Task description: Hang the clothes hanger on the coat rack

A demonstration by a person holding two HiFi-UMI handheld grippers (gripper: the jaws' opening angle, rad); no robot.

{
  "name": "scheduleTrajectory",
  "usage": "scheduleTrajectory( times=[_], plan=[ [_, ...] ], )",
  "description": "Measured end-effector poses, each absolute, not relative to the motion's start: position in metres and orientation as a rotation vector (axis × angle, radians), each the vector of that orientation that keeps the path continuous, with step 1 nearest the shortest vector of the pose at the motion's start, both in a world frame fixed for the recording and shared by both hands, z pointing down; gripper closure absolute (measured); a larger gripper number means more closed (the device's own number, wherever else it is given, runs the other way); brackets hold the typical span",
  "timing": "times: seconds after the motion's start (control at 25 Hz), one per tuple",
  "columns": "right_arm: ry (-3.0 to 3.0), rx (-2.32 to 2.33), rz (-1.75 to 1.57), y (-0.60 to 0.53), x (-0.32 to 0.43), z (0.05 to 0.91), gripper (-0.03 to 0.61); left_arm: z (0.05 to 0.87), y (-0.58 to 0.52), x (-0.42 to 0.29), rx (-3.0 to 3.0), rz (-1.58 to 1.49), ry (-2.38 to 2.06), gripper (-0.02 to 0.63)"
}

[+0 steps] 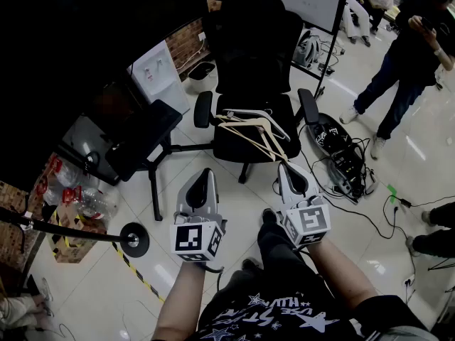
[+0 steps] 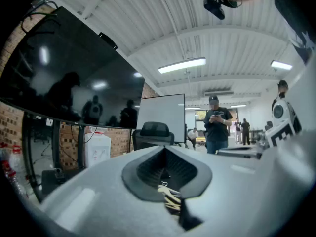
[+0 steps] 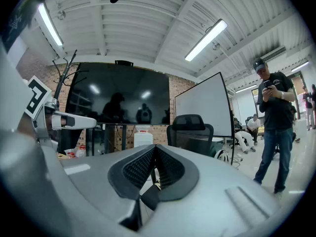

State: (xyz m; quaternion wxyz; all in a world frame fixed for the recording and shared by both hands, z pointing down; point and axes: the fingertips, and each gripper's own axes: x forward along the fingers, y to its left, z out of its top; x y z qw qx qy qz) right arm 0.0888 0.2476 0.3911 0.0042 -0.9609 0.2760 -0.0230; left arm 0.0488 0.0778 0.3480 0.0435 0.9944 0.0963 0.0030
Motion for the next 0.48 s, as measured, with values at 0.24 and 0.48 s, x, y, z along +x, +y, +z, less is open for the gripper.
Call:
scheduleTrajectory(
  times=[0.24,0.48],
  plan=[
    [0.851,-2.99,-0.01,0.253,0.146,0.39,0.574,0.368,0.089,0.091,3.04,0.053,0.303,0.609],
    [0.84,-2.978,-0.053,0.262,0.225,0.414,0.574,0.393,0.1,0.165,3.032,0.142,0.315,0.609]
  ],
)
